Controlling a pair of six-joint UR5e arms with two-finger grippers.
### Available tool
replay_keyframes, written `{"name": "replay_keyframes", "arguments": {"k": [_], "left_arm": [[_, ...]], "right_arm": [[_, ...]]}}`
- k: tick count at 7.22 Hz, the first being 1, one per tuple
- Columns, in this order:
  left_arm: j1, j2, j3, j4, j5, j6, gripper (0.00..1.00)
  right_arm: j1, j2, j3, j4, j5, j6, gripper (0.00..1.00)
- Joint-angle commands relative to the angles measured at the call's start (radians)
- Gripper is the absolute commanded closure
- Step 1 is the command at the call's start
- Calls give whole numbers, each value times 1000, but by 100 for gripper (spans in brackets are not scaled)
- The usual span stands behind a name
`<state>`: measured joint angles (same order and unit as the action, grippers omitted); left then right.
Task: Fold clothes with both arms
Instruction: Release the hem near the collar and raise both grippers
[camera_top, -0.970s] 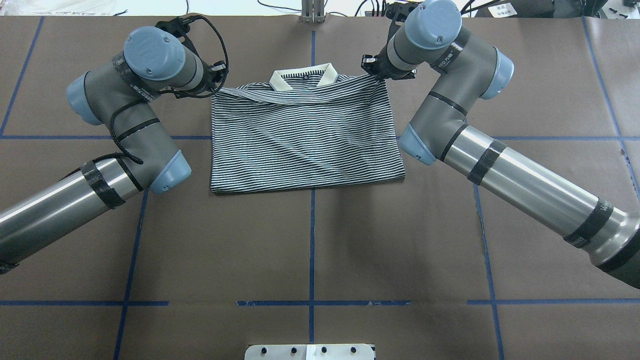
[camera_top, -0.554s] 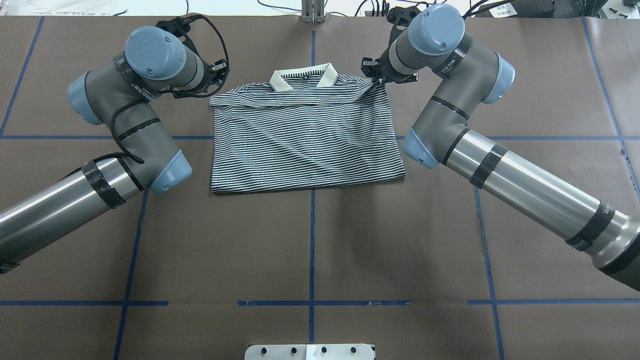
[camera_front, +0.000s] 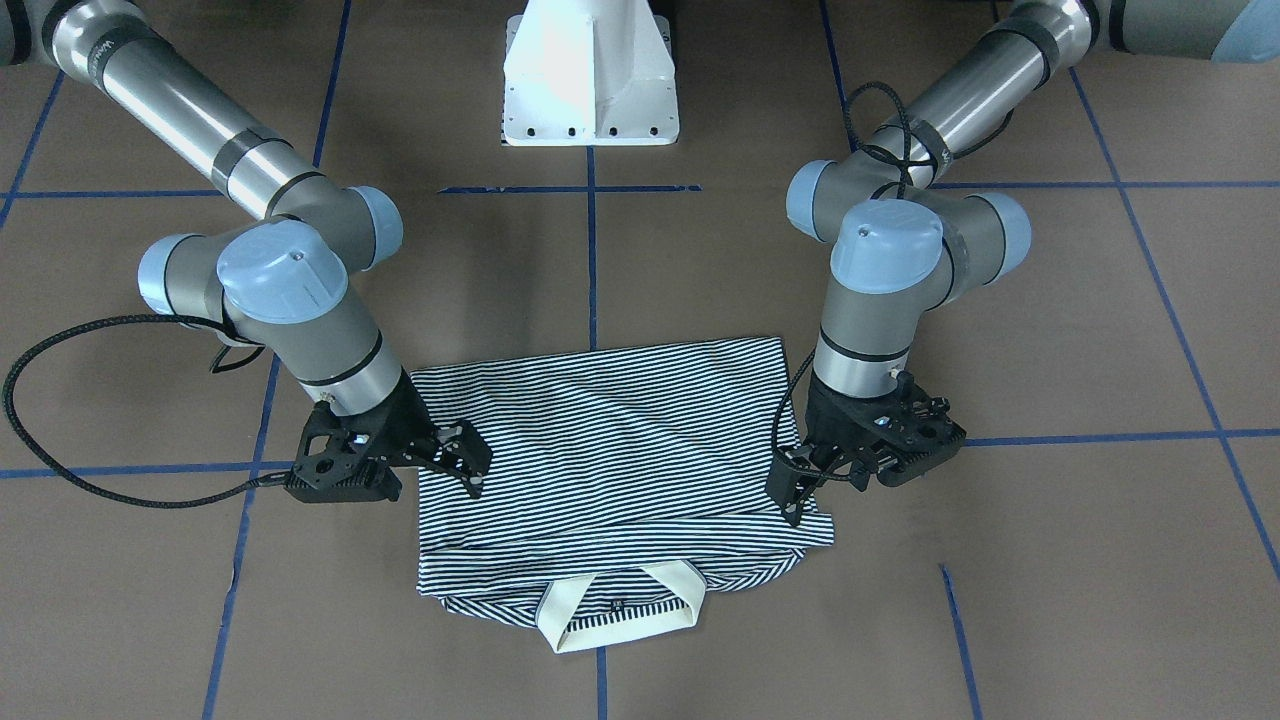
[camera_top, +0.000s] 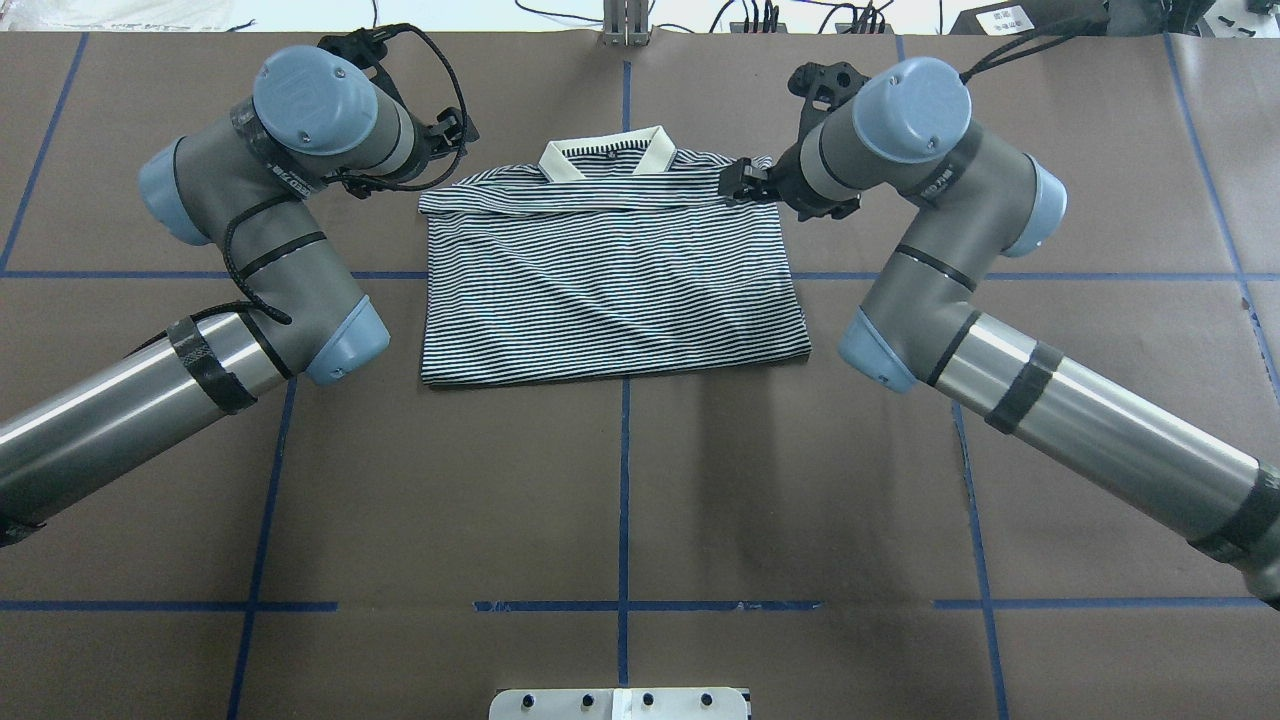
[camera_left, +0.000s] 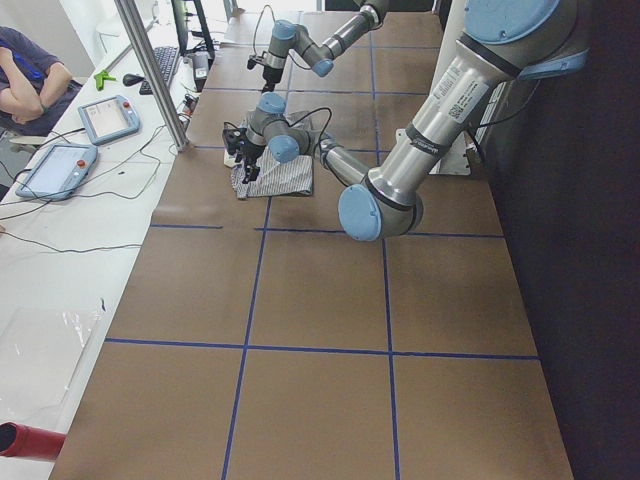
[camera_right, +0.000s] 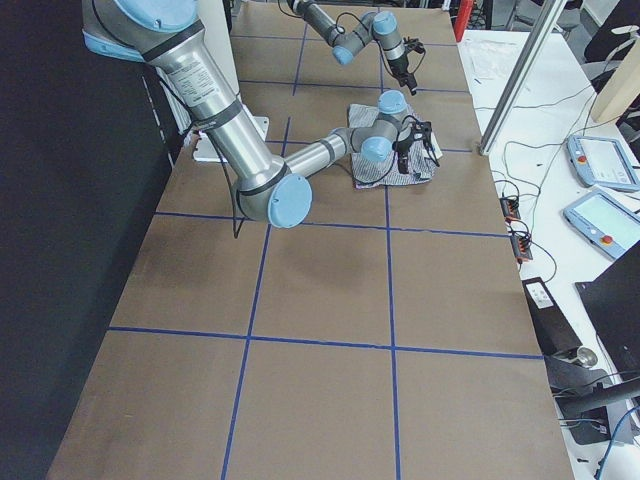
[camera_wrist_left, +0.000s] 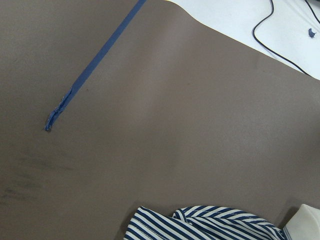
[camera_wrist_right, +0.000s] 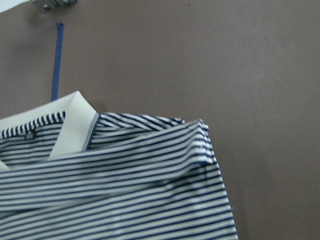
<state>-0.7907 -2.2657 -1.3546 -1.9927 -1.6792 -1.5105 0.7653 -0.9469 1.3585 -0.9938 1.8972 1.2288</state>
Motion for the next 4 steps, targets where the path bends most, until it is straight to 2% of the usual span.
{"name": "replay_keyframes", "arguments": {"k": [1, 4], "left_arm": [[2, 0, -49, 15, -2, -2, 0], [2, 11, -63, 25, -2, 0, 0]], "right_arm": [[-55, -149, 155, -2, 6, 4, 0], [-112, -170, 151, -6, -6, 6, 7]]}}
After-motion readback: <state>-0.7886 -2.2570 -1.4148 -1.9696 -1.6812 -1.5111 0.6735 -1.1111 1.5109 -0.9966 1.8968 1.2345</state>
